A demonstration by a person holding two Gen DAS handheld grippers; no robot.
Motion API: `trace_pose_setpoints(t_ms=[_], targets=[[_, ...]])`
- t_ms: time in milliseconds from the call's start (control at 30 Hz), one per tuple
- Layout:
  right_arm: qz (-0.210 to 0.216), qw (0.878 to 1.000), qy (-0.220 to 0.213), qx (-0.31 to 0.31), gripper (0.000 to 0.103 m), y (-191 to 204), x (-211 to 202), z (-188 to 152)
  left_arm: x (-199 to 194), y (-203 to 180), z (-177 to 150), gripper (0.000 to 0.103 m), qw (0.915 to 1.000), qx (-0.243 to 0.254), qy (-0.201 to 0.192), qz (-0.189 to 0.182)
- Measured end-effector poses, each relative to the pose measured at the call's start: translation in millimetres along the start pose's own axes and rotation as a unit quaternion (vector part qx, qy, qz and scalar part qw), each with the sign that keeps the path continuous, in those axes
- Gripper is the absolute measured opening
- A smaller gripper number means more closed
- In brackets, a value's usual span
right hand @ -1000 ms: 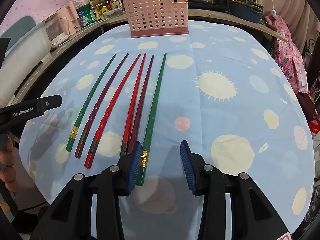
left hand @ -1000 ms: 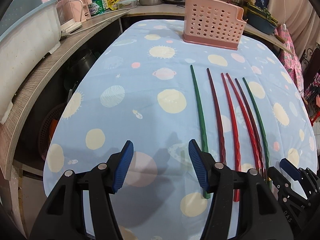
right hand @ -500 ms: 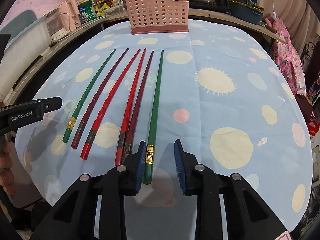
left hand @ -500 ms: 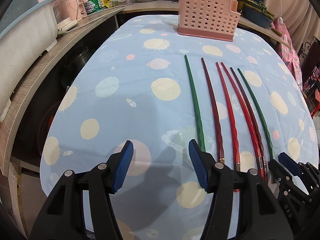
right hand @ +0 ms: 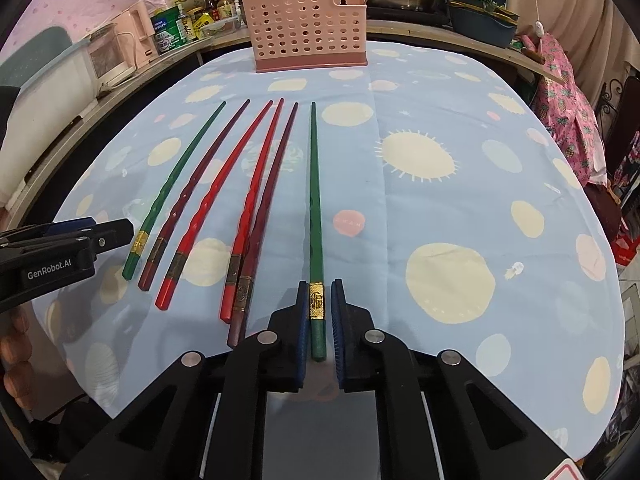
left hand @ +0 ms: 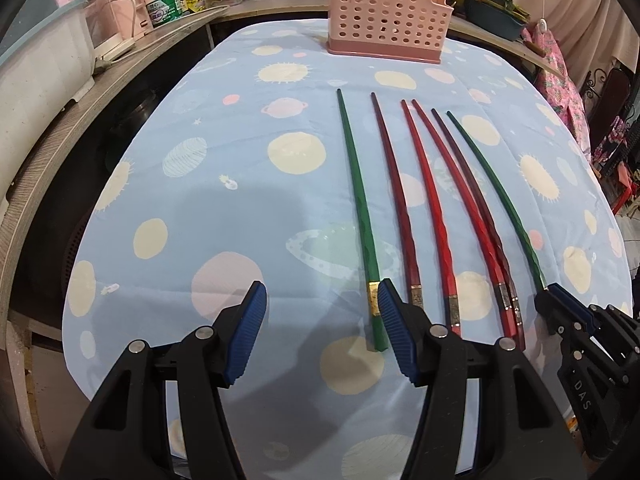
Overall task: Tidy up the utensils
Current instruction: 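Grasp a green chopstick with the right tool while the left tool grasps another green chopstick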
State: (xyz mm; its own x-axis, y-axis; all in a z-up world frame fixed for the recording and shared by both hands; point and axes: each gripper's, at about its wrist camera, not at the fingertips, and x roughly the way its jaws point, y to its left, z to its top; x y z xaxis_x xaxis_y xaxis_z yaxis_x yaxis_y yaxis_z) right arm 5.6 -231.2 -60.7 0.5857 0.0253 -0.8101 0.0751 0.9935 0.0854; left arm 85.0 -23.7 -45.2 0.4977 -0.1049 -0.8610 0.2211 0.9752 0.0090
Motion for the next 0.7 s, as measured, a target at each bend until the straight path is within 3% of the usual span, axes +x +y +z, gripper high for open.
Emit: trace_pose_setpoints(t_ms=[300, 533, 700], targets=[[0.003, 1.000, 0.000, 0.001, 0.007, 0.0, -0.4, -0.7, 5.7, -7.7, -5.5, 0.055, 0.9997, 0.000, 0.012, -0.021], [0.005, 1.000, 0.000, 0.002, 0.007, -0.2, -0.2, -1.2, 9.4, -9.0, -7.6, 0.054, 0.9998, 0.003, 0.012, -0.013], [0.004, 1.000, 0.000, 0.001, 0.007, -0.8, -0.2, -1.0, 9.0, -10.6, -8.5, 0.042, 0.9999, 0.009, 0.009, -0.001]])
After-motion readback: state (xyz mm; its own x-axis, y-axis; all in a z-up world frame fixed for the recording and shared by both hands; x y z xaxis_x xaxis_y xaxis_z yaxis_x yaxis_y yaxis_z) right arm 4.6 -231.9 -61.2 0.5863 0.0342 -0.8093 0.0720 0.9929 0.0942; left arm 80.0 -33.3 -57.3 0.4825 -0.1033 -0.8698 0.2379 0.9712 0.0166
